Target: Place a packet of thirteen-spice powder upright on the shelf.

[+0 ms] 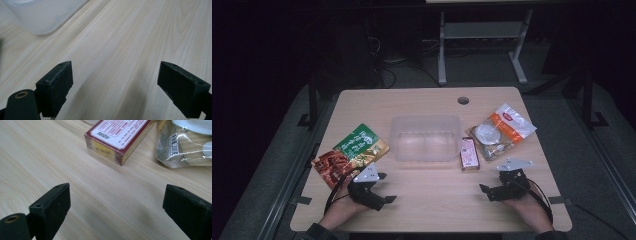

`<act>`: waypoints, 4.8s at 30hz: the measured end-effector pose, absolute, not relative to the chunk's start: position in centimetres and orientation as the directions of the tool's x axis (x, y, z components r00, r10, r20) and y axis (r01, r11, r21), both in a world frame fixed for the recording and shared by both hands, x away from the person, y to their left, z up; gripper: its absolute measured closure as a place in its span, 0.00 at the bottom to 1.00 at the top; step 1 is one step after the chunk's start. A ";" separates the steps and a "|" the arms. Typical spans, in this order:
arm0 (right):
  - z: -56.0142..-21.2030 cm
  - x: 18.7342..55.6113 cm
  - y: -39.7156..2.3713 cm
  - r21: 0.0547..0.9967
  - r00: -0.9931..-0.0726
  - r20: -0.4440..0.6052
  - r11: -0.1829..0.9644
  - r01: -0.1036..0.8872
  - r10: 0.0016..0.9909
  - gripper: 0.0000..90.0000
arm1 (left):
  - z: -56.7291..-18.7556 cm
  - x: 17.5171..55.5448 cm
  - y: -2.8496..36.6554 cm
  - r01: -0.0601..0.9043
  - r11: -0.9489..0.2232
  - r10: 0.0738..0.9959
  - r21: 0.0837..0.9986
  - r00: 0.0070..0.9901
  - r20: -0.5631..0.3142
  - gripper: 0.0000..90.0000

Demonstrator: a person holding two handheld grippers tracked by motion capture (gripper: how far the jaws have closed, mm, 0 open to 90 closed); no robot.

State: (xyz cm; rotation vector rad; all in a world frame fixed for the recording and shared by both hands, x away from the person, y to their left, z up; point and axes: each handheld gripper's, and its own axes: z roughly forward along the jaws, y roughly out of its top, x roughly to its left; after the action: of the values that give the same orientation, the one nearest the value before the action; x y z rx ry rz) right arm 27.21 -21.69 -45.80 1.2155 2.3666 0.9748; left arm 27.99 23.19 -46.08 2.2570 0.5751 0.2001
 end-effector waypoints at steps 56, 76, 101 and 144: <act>-45.3 44.0 -16.5 0.685 -0.538 0.101 0.334 0.648 0.837 1.00 | -46.2 27.9 22.7 0.359 -0.616 0.436 0.702 0.897 -0.076 0.15; -44.6 40.8 -15.9 0.611 -0.616 0.093 0.444 0.655 0.782 1.00 | -46.2 27.8 22.6 0.354 -0.621 0.424 0.699 0.902 -0.080 0.15; -44.8 38.9 -15.6 0.608 -0.639 0.080 0.471 0.639 0.765 1.00 | -46.4 27.8 22.2 0.350 -0.629 0.411 0.694 0.908 -0.085 0.15; -44.7 30.9 -17.0 0.604 -0.721 0.090 0.538 0.588 0.687 1.00 | -46.5 27.5 21.8 0.340 -0.648 0.392 0.682 0.916 -0.085 0.15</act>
State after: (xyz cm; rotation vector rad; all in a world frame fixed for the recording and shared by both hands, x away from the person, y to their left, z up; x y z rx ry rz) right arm 30.92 -17.03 -44.70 1.0926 2.6127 0.9362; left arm 27.53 21.79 -46.55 2.3290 0.5179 0.0899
